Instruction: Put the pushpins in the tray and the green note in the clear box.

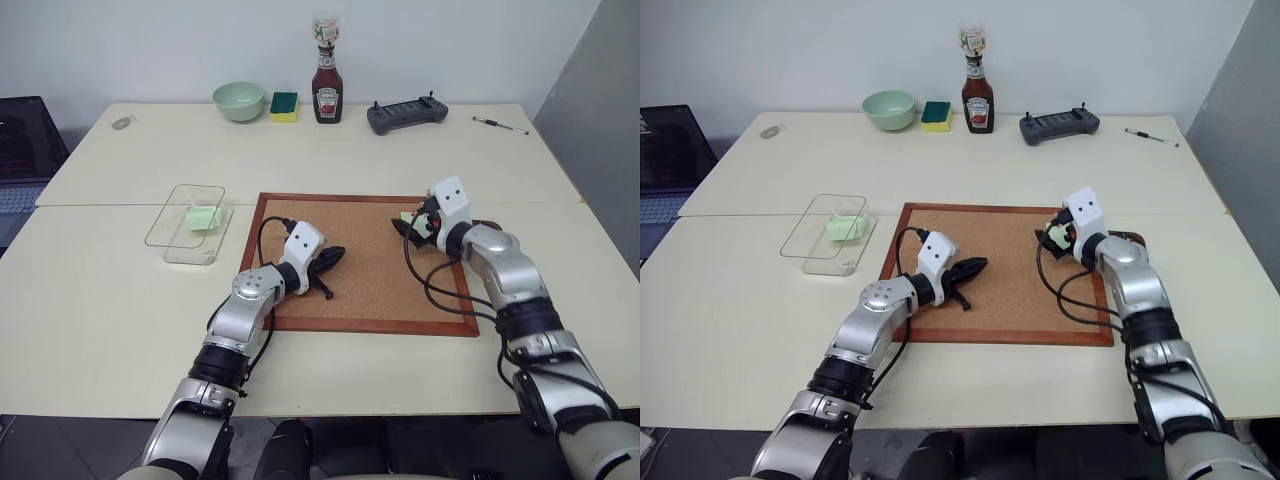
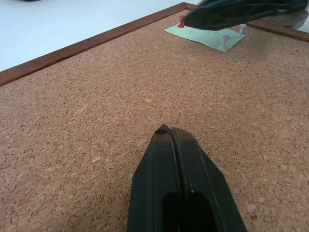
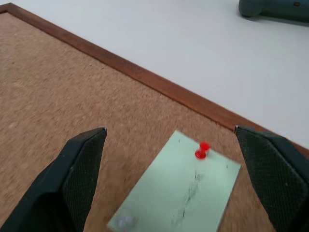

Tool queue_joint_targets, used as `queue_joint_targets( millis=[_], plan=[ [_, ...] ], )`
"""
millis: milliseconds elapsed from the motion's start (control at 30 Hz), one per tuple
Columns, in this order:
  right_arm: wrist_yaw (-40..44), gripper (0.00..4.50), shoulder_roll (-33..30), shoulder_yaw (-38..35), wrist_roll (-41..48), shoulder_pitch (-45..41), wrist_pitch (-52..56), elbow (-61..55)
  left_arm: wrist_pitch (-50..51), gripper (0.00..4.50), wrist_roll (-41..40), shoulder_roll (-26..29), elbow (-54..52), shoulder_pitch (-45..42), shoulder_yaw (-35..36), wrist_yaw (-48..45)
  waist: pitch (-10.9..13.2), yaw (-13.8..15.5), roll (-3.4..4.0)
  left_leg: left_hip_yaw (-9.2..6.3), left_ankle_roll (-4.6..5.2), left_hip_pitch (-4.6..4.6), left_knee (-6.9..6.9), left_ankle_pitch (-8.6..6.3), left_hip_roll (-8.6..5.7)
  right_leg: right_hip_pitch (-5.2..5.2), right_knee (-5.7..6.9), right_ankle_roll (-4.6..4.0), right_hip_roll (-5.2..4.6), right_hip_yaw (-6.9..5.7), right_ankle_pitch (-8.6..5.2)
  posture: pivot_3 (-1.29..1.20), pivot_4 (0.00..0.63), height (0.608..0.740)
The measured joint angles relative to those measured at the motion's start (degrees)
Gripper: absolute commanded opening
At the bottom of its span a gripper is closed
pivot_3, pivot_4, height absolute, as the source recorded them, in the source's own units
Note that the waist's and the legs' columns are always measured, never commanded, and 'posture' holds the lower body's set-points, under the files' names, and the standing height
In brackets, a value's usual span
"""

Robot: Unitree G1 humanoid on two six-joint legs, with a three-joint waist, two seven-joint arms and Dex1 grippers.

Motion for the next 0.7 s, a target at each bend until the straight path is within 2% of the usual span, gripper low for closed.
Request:
queue_joint_targets(
  millis=[33, 167, 367, 700],
  plan=[
    [0.0, 4.50, 0.2, 0.0, -0.2, -0.9, -1.0, 2.2, 0.0, 0.01, 0.0, 0.0, -0.3, 0.2, 0.0, 0.0, 0.0, 0.0, 0.01, -0.01, 0.00, 0.00, -0.01, 0.00, 0.00, 0.00, 0.00, 0.00, -0.01, 0.00, 0.00, 0.00, 0.150, 0.740],
    [0.1, 3.90, 0.4, -0.2, -0.7, -2.6, -3.9, 7.8, 0.3, 0.00, 0.1, 0.2, -1.4, 0.9, 0.1, 0.1, 0.0, -0.2, 0.02, 0.00, 0.00, -0.01, -0.05, 0.00, 0.00, -0.02, 0.00, 0.00, -0.01, 0.00, 0.00, 0.00, 0.150, 0.740],
    [-0.5, 2.50, 0.4, -1.2, -0.9, -4.3, -6.5, 13.2, 1.4, 0.00, 0.1, 0.3, -2.3, 1.4, 0.3, 0.1, 0.0, -0.6, 0.05, 0.01, 0.00, 0.00, -0.07, 0.00, 0.00, -0.02, 0.00, 0.00, -0.02, 0.01, 0.00, 0.00, 0.150, 0.740],
    [-0.1, 0.60, 0.4, -1.4, -1.3, -4.3, -7.2, 14.2, 2.4, 0.00, 0.2, 0.3, -3.0, 1.5, 0.4, 0.1, 0.0, -0.8, 0.07, 0.01, 0.00, 0.00, -0.07, 0.00, -0.01, -0.02, 0.00, 0.00, -0.02, 0.01, 0.00, 0.00, 0.150, 0.740]
  ],
)
